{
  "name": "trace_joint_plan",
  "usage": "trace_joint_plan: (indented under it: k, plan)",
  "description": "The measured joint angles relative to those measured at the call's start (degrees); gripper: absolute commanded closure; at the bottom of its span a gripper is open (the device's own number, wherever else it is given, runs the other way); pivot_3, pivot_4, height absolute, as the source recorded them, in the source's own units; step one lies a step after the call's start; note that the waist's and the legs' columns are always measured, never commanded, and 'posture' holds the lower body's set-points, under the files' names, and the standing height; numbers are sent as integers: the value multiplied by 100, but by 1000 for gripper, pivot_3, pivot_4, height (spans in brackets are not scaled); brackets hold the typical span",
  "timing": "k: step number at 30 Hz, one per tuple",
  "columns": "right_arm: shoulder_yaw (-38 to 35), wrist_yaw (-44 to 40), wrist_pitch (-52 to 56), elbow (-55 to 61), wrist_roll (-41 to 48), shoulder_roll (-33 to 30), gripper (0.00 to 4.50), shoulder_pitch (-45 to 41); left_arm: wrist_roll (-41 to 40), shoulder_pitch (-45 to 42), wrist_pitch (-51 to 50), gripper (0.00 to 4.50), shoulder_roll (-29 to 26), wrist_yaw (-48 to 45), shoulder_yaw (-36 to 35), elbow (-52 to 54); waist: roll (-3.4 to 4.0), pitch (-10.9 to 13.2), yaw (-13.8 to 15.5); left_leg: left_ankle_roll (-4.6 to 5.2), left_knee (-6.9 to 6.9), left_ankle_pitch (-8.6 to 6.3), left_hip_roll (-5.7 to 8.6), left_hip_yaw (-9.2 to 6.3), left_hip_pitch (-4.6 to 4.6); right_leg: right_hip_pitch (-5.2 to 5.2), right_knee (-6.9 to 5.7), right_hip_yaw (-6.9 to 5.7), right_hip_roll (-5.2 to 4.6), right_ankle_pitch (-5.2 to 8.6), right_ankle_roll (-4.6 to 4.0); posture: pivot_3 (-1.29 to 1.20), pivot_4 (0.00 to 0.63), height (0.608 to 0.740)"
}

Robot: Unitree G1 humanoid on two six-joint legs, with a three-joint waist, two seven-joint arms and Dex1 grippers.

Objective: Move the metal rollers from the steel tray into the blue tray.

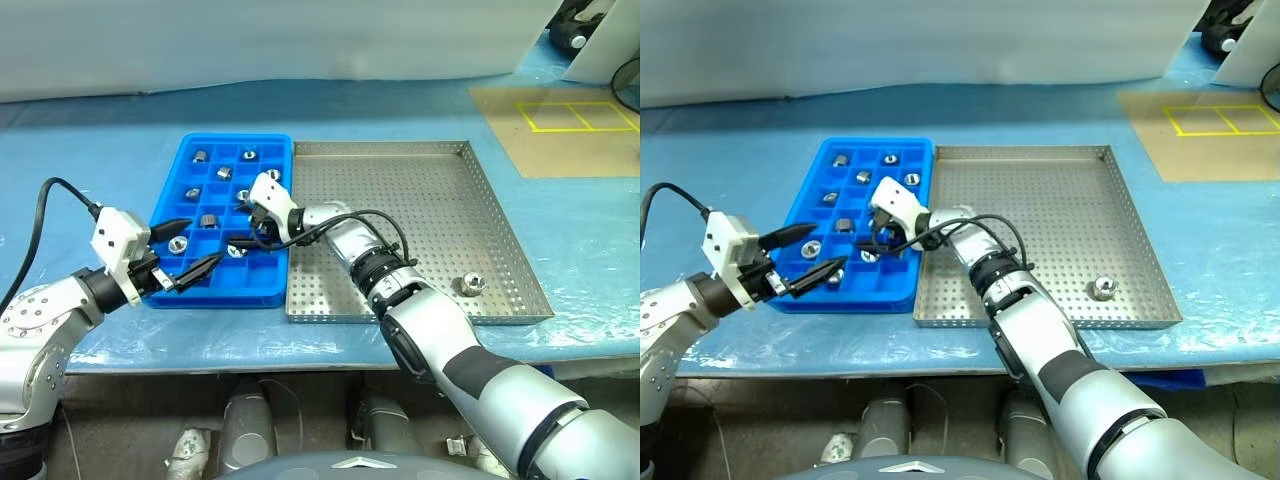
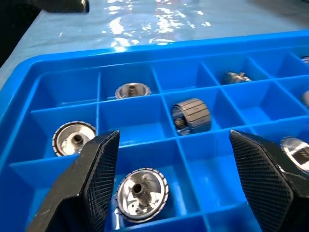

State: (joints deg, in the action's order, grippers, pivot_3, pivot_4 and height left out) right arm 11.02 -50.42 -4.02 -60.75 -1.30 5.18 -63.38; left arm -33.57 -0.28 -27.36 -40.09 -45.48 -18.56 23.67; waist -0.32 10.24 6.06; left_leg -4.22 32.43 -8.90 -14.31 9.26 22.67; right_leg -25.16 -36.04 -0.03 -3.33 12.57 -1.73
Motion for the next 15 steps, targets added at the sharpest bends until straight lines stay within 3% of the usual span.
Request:
trace_joint_plan:
  k: [3, 8, 15]
  plan:
    - [-214, -208, 202, 495, 213, -319, 779, -14, 39, -318, 49, 0, 5, -76, 205, -220, 0, 0, -24, 0, 13, 0, 1, 0, -3, 0, -18, 5, 0, 0, 0, 22, 150, 740]
    - [-726, -854, 1488, 1895, 977, -1269, 779, 56, 136, -1265, 229, 0, 267, -408, 828, -995, 0, 0, -28, -3, 42, 3, 3, -3, -8, -1, -62, 11, -2, 2, -3, -99, 150, 740]
    - [-967, -948, 2515, 3386, 1123, -2930, 779, 1108, 436, -2303, 597, 0, 709, -1050, 1647, -2028, -2, -3, -204, -3, 55, 4, 10, 2, -33, 18, -66, 32, 2, 2, -2, -303, 150, 740]
